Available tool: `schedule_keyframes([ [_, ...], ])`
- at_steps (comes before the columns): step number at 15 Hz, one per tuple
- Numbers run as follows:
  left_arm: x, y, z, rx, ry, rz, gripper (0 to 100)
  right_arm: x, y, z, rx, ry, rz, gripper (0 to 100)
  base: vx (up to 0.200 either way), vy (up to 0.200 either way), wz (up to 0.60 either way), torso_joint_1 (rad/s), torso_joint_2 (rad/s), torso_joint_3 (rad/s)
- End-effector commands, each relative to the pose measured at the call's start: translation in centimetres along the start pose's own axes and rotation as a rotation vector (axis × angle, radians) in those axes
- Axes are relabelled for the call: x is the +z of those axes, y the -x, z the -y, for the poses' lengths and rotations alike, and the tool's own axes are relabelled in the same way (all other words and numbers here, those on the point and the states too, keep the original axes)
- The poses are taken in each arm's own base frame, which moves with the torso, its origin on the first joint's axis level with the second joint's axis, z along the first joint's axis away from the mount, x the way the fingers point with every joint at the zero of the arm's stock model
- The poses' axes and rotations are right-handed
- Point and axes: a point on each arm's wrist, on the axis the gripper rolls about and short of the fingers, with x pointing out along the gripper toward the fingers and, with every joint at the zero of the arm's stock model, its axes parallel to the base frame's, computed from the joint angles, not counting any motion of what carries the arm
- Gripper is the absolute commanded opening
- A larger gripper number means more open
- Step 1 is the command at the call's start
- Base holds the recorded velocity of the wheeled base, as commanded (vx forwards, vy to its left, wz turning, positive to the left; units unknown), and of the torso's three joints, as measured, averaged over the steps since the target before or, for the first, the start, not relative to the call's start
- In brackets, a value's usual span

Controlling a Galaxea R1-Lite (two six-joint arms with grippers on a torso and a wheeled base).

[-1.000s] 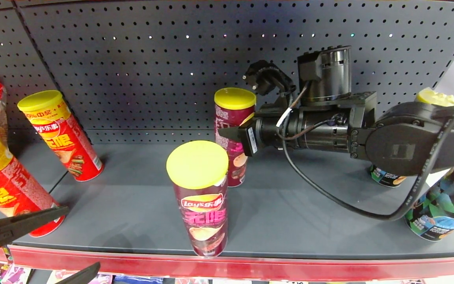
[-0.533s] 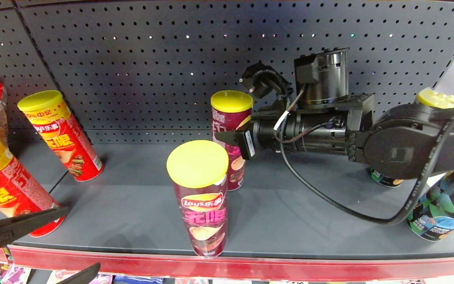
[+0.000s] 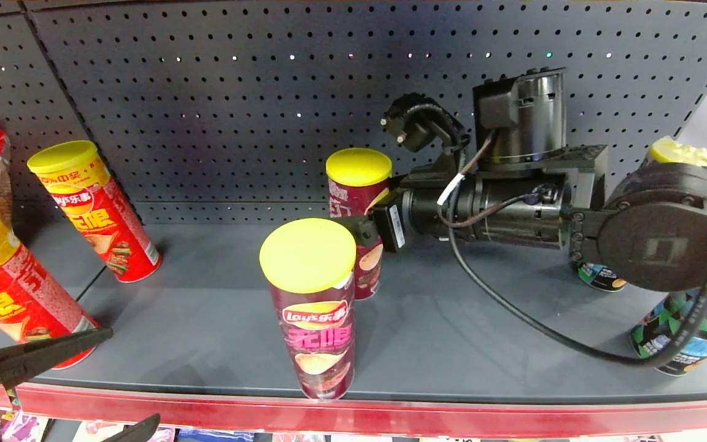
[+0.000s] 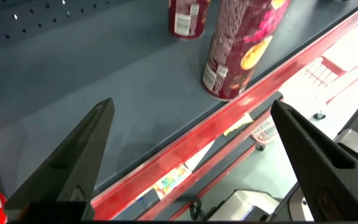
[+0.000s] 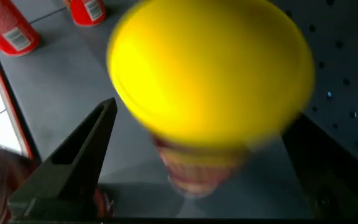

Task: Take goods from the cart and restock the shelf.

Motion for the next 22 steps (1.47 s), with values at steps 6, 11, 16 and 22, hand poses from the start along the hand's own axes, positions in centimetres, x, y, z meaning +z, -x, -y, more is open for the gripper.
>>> schedule_keyframes([
  [6, -0.6, -1.5, -0.5, 0.023, 0.028, -0.083, 100, -3.3, 9.2, -0.1, -0.100, -0.016, -0.058, 100, 0.000, 0.000, 0.00, 0.000, 0.00, 0.000],
  [11, -1.2, -3.3, -1.2, 0.049, 0.054, -0.182, 100, -7.2, 16.1, -2.0, -0.087, -0.004, -0.071, 100, 0.000, 0.000, 0.00, 0.000, 0.00, 0.000],
  [16, -1.5, -5.8, -1.9, 0.021, 0.077, -0.274, 100, -11.5, 23.5, -3.8, -0.058, 0.014, 0.025, 100, 0.000, 0.000, 0.00, 0.000, 0.00, 0.000],
  [22, -1.6, -8.7, -1.4, -0.072, 0.068, -0.358, 100, -12.9, 27.0, -3.8, -0.151, 0.001, 0.132, 100, 0.000, 0.000, 0.00, 0.000, 0.00, 0.000],
])
